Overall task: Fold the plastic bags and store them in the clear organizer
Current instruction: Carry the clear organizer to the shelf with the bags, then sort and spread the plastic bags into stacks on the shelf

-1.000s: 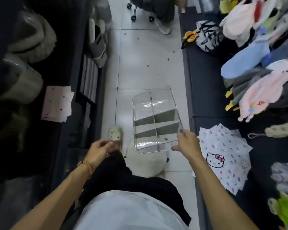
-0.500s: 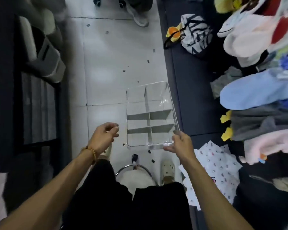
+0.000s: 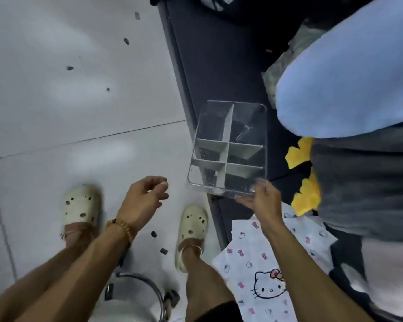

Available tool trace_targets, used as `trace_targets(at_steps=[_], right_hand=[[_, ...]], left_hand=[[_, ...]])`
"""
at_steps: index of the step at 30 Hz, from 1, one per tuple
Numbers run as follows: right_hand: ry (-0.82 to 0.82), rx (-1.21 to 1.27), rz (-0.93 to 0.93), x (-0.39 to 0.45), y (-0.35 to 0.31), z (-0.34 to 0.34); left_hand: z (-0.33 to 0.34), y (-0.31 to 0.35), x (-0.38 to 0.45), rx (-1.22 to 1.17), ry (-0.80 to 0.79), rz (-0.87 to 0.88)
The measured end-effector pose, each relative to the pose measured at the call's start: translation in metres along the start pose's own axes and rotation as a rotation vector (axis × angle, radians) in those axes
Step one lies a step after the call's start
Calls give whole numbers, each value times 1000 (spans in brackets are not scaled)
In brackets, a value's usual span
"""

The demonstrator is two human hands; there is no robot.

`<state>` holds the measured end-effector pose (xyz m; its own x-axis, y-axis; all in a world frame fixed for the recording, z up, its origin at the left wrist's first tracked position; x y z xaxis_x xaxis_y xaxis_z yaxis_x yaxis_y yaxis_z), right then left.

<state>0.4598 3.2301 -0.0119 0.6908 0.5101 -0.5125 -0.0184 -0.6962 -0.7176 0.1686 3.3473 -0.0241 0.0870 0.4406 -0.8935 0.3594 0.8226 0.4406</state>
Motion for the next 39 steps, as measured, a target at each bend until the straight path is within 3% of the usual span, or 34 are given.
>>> trace_targets(at_steps=[7, 11, 21, 26, 30, 36, 39], right_hand=[[90, 93, -42, 71, 68, -3], [55, 75, -91, 99, 96, 2], [143, 81, -246, 152, 90, -30], [358, 151, -297, 90, 109, -77], [464, 52, -242, -12, 184, -105], [515, -265, 54, -96, 333, -131], [415, -417, 106, -100, 364, -121]], left_hand=[[83, -5, 100, 59, -106, 22], [106, -7, 134, 118, -138, 99], [142, -19, 142, 255, -198, 317], [170, -47, 105, 308, -296, 404], [211, -88, 69, 440, -418, 425], [294, -123, 53, 826, -445, 562], [324, -137, 64, 1033, -379, 654]])
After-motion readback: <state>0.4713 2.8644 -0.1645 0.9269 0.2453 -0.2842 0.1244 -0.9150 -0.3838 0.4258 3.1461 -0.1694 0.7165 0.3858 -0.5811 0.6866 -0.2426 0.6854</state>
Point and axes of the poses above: each hand's wrist, its own x-axis towards the middle knuckle, its own z-axis out of the palm, y = z × x, the point moved 9 cm from there along x, towards the middle knuckle, and after that the axes turned 13 degrees about -z, right-handed, at the moved point
